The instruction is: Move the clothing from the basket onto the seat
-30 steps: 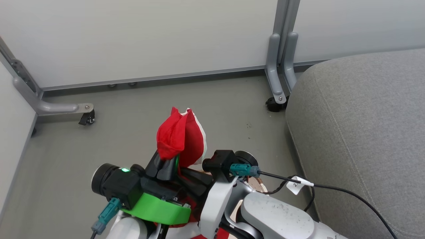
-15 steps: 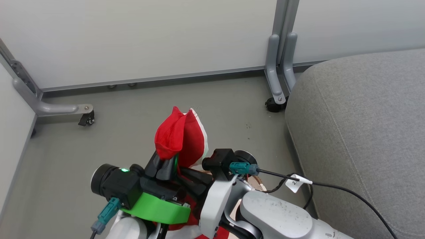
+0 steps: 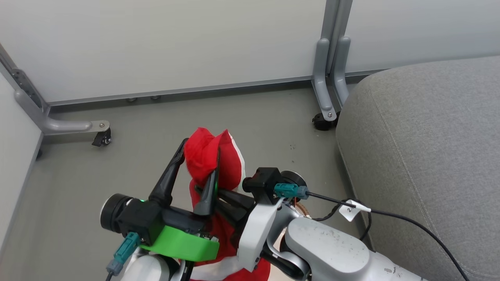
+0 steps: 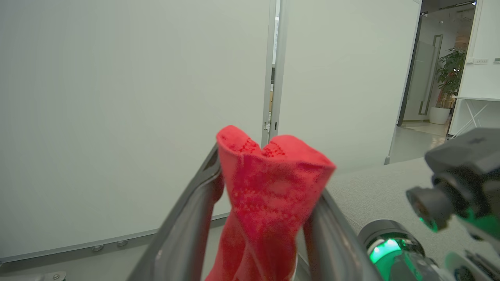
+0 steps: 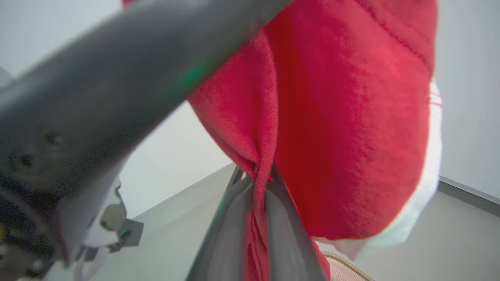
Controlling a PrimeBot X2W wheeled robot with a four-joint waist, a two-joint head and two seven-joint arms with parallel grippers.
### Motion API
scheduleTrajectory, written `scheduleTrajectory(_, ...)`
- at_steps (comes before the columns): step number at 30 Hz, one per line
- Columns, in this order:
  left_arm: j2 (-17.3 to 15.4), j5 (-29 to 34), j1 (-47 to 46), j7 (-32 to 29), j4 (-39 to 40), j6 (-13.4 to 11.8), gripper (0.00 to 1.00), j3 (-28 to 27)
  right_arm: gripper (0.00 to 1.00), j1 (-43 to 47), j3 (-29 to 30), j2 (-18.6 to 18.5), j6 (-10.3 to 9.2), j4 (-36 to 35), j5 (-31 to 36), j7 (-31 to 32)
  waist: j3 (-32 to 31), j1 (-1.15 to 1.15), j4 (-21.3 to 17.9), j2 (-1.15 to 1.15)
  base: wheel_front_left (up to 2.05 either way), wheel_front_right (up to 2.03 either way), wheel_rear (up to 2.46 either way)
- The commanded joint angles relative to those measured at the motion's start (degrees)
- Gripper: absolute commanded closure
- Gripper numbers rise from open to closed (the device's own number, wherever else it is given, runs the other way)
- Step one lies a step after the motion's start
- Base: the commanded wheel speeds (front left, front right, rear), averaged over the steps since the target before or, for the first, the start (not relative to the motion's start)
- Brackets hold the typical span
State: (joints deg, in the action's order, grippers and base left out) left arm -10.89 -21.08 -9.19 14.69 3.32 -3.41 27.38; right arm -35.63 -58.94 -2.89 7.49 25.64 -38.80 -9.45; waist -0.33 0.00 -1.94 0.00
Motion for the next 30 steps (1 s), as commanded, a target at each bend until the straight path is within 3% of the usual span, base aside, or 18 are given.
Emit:
scheduleTrajectory(1,-0.75,0.78,-0.51,-0.08,0.14,-0.66,0.0,-0.22,1.0,-0.91,0.41,-0.02,0.0,0.33,0.1,-0.51,0.03,0.0,0.06,0.0,0.0,0.0,0.0)
scheduleTrajectory(19,-7.64,2.41,7.81,-7.49,3.72,1.42,0.0,5.28,1.0,-1.43,7.01,-0.03,0.0,6.01,2.63,-1.99,0.53,0.0,1.13,0.0,0.0,0.0,0.0)
scheduleTrajectory(30,-8.88,1.36,9.69,-9.66,4.22,1.55,0.0,6.53,1.0,0.12,10.44,-0.03,0.0,7.82,4.46,-2.37,1.02,0.0,0.83,0.0,0.0,0.0,0.0)
